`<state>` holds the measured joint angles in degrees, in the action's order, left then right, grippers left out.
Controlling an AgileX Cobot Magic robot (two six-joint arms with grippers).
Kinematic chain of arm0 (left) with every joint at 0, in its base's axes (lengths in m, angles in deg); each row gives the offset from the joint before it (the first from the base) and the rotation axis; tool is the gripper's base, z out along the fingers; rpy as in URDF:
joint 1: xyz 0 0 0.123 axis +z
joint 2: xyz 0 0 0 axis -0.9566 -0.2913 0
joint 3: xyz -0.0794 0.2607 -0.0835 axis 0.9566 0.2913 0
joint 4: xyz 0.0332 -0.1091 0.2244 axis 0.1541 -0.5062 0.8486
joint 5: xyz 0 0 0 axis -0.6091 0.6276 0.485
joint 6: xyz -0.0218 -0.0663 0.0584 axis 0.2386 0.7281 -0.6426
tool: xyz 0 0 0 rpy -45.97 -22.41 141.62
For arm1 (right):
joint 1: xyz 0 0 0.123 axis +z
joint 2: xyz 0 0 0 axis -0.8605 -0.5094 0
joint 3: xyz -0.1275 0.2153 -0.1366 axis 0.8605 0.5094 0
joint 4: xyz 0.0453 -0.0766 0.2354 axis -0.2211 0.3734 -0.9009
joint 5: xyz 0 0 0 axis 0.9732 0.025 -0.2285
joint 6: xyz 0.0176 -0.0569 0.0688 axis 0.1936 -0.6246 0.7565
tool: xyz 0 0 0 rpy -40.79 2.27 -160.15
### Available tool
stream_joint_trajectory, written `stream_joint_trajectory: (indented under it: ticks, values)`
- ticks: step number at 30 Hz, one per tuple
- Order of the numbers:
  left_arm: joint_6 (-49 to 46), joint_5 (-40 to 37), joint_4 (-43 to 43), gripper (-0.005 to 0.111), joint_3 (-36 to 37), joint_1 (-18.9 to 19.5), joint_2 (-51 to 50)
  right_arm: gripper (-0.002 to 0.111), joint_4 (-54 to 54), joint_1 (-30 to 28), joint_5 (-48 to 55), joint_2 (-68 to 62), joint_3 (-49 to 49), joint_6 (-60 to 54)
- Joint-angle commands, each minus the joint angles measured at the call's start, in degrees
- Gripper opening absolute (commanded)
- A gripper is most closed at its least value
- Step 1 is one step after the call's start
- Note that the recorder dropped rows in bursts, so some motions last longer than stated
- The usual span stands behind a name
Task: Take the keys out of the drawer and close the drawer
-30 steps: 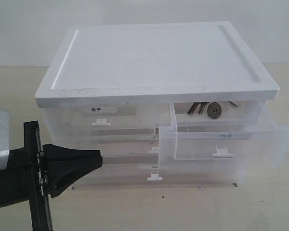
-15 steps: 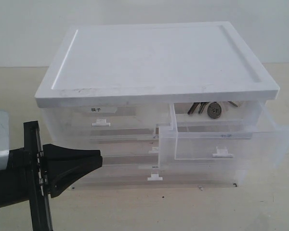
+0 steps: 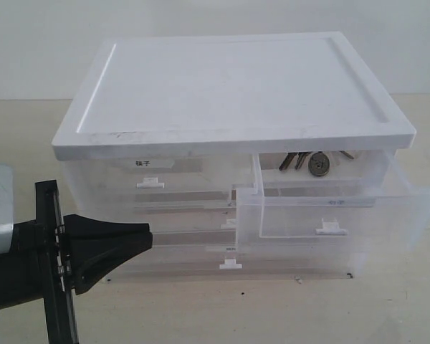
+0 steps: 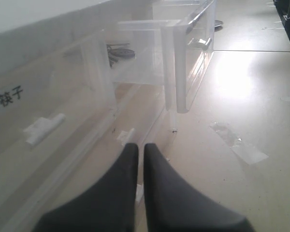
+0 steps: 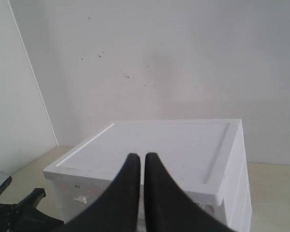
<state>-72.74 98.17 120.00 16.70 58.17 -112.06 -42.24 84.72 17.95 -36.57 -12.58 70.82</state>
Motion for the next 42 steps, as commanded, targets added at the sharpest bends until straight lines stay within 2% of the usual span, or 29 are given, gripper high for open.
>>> stream_joint_trajectory:
  ticks: [1, 10, 13, 17, 21, 24, 30, 33, 35, 40, 42]
  values:
    - [0.25, 0.50, 0.21, 0.004, -0.14, -0.29, -0.08, 0.000, 0.45, -0.20, 0.19, 0.15, 0.11, -0.44]
    - [0.25, 0.50, 0.21, 0.004, -0.14, -0.29, -0.08, 0.000, -3.62, -0.20, -0.92, 0.15, 0.11, 1.01]
    - [0.25, 0.50, 0.21, 0.004, -0.14, -0.29, -0.08, 0.000, -1.97, -0.20, 0.25, 0.15, -0.53, 3.58]
    - [0.25, 0.50, 0.21, 0.004, -0.14, -0.29, -0.08, 0.000, 8.17, -0.20, 10.13, -2.35, -3.15, -4.05]
    - [0.25, 0.50, 0.21, 0.004, -0.14, -0.29, -0.08, 0.000, 22.86, -0.20, 12.22, -4.51, -8.15, -1.07]
    - [0.25, 0.50, 0.21, 0.004, -0.14, -0.29, -0.08, 0.000, 25.53, -0.20, 13.14, -4.49, -12.84, 3.61]
    - [0.25, 0.50, 0.21, 0.004, -0.14, -0.29, -0.08, 0.000, 28.15, -0.20, 17.17, -5.38, -19.81, 0.95]
    - [0.25, 0.50, 0.21, 0.004, -0.14, -0.29, -0.08, 0.000, 24.03, -0.20, 21.86, -7.98, -22.63, -5.29]
    - [0.25, 0.50, 0.21, 0.004, -0.14, -0.29, -0.08, 0.000, 16.58, -0.20, 23.83, -9.82, -24.19, -11.25]
    - [0.25, 0.50, 0.21, 0.004, -0.14, -0.29, -0.08, 0.000, 8.92, -0.20, 25.08, -14.54, -26.36, -15.59]
    - [0.25, 0.50, 0.21, 0.004, -0.14, -0.29, -0.08, 0.000, 9.96, -0.20, 25.84, -17.46, -26.51, -14.97]
